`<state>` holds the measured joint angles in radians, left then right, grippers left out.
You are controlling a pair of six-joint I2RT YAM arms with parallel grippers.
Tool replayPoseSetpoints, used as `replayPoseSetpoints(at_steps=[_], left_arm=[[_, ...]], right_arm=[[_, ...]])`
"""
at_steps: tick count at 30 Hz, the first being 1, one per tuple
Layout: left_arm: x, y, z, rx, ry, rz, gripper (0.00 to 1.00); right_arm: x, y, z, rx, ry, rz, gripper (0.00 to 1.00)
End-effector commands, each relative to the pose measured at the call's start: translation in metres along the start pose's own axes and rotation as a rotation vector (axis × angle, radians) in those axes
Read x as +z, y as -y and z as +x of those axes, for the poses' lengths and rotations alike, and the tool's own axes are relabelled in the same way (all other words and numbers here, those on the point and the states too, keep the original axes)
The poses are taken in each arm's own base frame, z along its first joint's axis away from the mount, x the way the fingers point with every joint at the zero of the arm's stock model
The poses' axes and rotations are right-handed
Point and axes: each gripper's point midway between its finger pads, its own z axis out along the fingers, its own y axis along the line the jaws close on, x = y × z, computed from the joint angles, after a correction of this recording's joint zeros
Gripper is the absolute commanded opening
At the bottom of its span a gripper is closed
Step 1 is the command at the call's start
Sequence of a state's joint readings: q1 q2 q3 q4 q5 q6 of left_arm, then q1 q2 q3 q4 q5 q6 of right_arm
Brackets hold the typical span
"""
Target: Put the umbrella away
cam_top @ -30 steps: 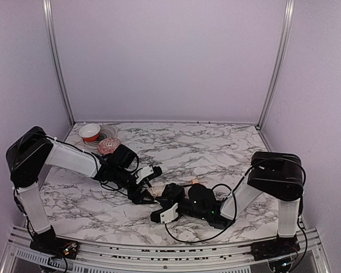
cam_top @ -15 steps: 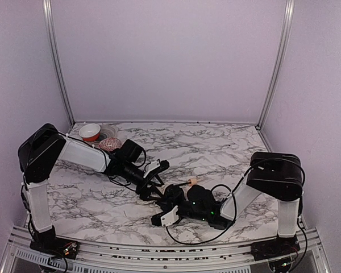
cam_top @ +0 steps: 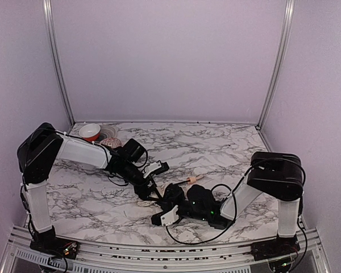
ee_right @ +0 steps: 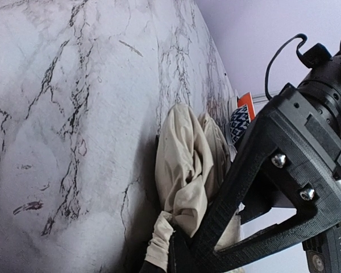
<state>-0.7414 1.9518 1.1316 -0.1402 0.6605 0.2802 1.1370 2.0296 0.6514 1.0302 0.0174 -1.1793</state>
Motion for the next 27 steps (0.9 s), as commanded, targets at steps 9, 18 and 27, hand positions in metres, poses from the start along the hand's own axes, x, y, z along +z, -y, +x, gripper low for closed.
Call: replayPoseSetpoints(at_steps=[9, 18, 27], left_arm=[[0.03, -0.016, 0.083, -0.119, -0.363, -0.137, 0.69], [0.034, -0.011, 0.104, -0.129, -0.459, -0.168, 0.35], [0.035, -0.028, 0.086, -0.143, -0.391, -0.27, 0.0]], right_arm=[[-0.007, -0.034, 0.016, -0.017, -0.069, -0.12, 0.0], [-0.008, -0.023, 0.015, -0.028, -0.072, -0.083, 0.0], [-0.016, -0.013, 0.023, -0.022, -0.12, -0.02, 0.17]])
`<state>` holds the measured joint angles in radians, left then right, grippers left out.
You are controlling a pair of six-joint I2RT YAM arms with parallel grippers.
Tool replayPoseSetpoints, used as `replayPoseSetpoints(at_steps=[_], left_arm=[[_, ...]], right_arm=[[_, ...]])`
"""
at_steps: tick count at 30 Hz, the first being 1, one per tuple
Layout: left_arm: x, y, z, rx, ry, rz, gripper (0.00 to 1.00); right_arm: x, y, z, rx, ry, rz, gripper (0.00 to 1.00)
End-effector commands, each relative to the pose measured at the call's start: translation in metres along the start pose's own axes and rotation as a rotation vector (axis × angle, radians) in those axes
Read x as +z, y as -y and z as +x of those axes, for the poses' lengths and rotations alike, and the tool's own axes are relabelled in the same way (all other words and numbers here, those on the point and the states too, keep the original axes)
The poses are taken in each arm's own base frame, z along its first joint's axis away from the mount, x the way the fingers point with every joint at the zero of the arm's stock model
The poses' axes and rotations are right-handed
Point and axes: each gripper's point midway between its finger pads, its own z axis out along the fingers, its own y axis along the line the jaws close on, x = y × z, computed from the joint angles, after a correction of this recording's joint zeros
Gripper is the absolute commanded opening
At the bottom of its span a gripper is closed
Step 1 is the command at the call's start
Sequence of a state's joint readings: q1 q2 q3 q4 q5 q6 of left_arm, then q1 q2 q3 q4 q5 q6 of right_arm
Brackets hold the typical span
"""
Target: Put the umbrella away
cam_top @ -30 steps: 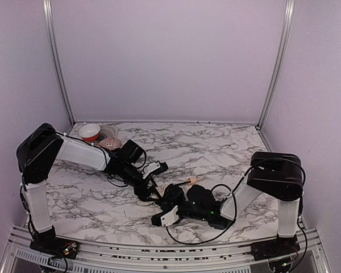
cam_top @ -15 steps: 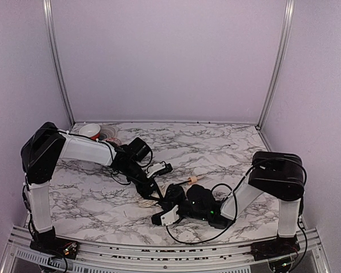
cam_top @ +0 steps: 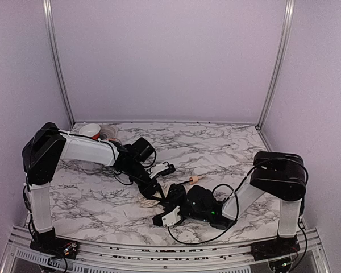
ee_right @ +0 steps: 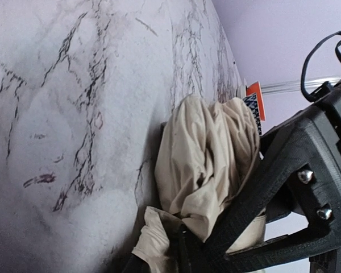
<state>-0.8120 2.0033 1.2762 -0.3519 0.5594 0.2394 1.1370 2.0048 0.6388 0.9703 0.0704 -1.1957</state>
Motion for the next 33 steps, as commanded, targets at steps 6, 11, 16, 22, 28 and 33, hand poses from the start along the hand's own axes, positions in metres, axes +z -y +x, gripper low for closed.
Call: replayPoseSetpoints(at_steps=[6, 11, 16, 22, 28, 33], left_arm=[[0.001, -0.072, 0.04, -0.095, -0.056, -0.421, 0.0], [-0.018, -0.088, 0.02, -0.098, 0.019, -0.499, 0.0], [-0.062, -0.081, -0.024, -0.072, 0.192, -0.545, 0.0], [-0.139, -0.032, -0.088, 0.047, 0.462, -0.512, 0.0], [-0.224, 0.036, -0.127, 0.169, 0.798, -0.432, 0.0], [-0.257, 0.085, -0.137, 0.236, 0.918, -0.279, 0.0]], right_arm=[[-0.03, 0.002, 0.011, 0.046, -0.102, 0.067, 0.42], [-0.055, 0.011, 0.018, 0.069, -0.161, 0.123, 0.46], [-0.08, 0.046, 0.025, 0.3, -0.16, 0.241, 0.48], [-0.1, 0.115, 0.034, 0.743, -0.032, 0.355, 0.6], [-0.132, 0.186, 0.001, 1.002, 0.306, 0.295, 0.72], [-0.131, 0.214, -0.06, 1.016, 0.523, 0.038, 0.72]])
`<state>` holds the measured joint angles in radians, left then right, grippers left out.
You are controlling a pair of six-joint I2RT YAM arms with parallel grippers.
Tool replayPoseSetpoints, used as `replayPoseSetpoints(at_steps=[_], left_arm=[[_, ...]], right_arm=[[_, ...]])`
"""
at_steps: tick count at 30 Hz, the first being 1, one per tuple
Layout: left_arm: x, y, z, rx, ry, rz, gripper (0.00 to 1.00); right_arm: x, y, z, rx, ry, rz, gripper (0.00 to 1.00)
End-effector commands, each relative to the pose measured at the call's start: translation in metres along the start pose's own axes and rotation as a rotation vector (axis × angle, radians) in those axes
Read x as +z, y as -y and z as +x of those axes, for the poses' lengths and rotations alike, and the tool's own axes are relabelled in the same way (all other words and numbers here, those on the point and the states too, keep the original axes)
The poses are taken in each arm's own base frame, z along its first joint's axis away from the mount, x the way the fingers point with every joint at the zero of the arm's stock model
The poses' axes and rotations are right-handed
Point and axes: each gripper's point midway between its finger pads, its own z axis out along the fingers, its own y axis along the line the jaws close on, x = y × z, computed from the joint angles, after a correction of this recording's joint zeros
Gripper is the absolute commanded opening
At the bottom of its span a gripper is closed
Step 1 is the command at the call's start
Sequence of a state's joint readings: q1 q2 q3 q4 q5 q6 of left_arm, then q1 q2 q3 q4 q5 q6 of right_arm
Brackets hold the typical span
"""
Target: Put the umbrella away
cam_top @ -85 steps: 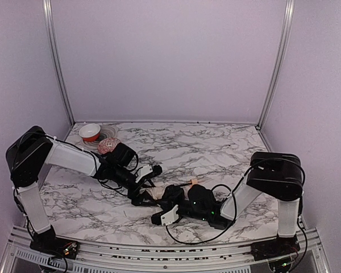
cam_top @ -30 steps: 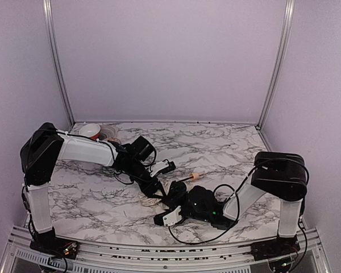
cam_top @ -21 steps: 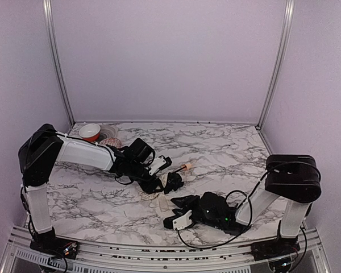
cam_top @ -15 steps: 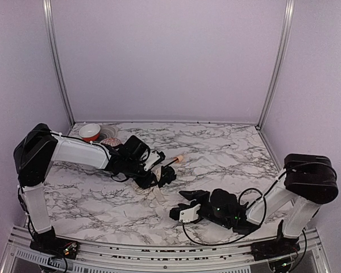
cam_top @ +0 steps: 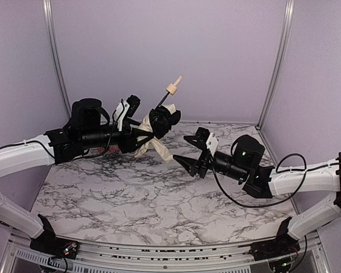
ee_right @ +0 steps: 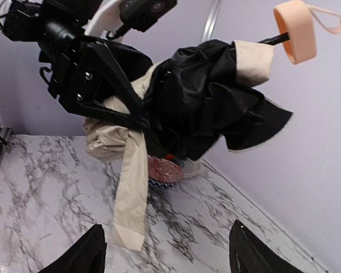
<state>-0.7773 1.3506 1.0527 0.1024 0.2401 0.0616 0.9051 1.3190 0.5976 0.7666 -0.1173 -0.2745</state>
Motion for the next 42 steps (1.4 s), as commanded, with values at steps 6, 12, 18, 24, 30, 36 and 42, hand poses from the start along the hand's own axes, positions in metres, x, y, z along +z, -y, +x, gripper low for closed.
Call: replayPoseSetpoints(at_steps=[6, 12, 18, 24, 30, 36, 42], left_arm=[[-0.037, 0.052, -0.062, 0.019, 0.224, 0.235, 0.0], [-0.051, 0.07, -0.075, 0.045, 0.27, 0.286, 0.0], [-0.055, 0.077, -0.076, 0.049, 0.279, 0.316, 0.0], [-0.052, 0.075, -0.07, 0.049, 0.269, 0.309, 0.0], [-0.052, 0.076, -0.07, 0.057, 0.268, 0.314, 0.0], [-0.06, 0.09, -0.072, 0.075, 0.28, 0.392, 0.0], [-0.11, 0.13, -0.103, 0.145, 0.393, 0.613, 0.0]], right_arm=[[0.017, -0.065, -0.057, 0.152, 0.087, -0.489, 0.75], [0.027, -0.069, -0.039, 0.179, 0.027, -0.502, 0.71], [0.026, -0.067, -0.041, 0.177, 0.039, -0.496, 0.47], [0.017, -0.069, -0.05, 0.151, 0.076, -0.516, 0.5], [0.007, -0.074, -0.053, 0.144, 0.076, -0.558, 0.3], [0.003, -0.077, -0.046, 0.12, 0.053, -0.601, 0.0], [-0.006, -0.038, -0.034, 0.056, 0.05, -0.54, 0.0]])
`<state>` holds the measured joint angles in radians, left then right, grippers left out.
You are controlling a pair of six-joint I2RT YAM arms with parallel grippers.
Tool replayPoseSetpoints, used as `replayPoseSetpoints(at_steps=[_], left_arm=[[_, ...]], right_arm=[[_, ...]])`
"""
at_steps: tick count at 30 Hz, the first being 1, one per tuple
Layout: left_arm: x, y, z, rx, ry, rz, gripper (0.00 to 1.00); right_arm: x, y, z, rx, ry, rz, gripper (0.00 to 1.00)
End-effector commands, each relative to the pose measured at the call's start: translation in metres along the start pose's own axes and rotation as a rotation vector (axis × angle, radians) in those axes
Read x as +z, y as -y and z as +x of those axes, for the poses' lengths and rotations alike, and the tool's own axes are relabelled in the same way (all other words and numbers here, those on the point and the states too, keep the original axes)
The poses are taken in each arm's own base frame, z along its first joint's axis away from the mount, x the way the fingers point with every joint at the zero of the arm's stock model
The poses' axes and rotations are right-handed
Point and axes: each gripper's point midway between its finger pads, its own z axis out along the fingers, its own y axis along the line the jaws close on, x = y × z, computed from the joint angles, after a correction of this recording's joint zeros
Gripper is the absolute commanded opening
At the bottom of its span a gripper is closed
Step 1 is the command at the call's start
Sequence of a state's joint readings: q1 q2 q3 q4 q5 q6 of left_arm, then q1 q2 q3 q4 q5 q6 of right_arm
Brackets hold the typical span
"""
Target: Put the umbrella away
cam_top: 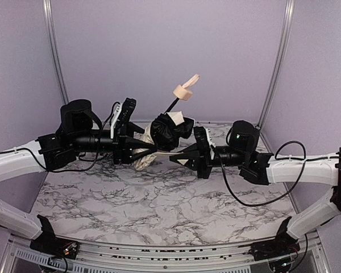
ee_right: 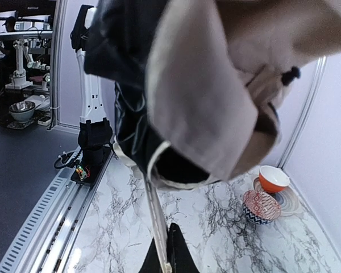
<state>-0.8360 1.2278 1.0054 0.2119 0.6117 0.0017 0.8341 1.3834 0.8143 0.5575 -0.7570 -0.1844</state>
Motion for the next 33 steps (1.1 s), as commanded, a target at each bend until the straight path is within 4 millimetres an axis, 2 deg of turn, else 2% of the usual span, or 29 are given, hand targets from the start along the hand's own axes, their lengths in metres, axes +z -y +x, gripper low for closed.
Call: replayPoseSetpoints(at_steps=[1, 4, 6, 9, 12, 15, 22, 26, 28, 30, 33], left_arm=[[-0.033, 0.062, -0.072, 0.146, 0.199, 0.229, 0.0], [-0.025, 0.091, -0.066, 0.171, 0.183, 0.363, 0.0], [-0.019, 0.107, -0.063, 0.184, 0.174, 0.443, 0.0], [-0.01, 0.119, -0.059, 0.187, 0.159, 0.514, 0.0], [0.005, 0.12, -0.049, 0.157, 0.128, 0.549, 0.0], [0.016, 0.111, -0.037, 0.13, 0.101, 0.522, 0.0], [0.036, 0.084, -0.006, 0.063, 0.03, 0.415, 0.0], [0.036, 0.068, -0.009, 0.057, 0.034, 0.319, 0.0], [0.029, 0.055, -0.017, 0.057, 0.053, 0.249, 0.0], [0.022, 0.042, -0.022, 0.048, 0.068, 0.175, 0.0], [0.017, 0.014, -0.017, 0.028, 0.032, 0.031, 0.0]], right_arm=[[-0.019, 0.018, 0.006, -0.082, -0.061, 0.036, 0.0], [-0.01, 0.037, -0.001, -0.185, -0.095, 0.04, 0.0], [0.0, 0.05, 0.002, -0.21, -0.109, 0.012, 0.0], [0.012, 0.052, -0.008, -0.247, -0.08, -0.069, 0.0], [0.019, 0.051, -0.025, -0.284, -0.026, -0.126, 0.0], [0.019, 0.048, -0.042, -0.302, 0.017, -0.135, 0.03], [0.015, 0.031, -0.076, -0.323, 0.123, -0.093, 0.25], [0.011, 0.027, -0.079, -0.278, 0.13, -0.073, 0.26], [0.004, 0.039, -0.072, -0.231, 0.094, 0.01, 0.28], [-0.012, 0.065, -0.062, -0.163, 0.062, 0.152, 0.32], [-0.041, 0.09, -0.044, -0.081, -0.009, 0.304, 0.37]])
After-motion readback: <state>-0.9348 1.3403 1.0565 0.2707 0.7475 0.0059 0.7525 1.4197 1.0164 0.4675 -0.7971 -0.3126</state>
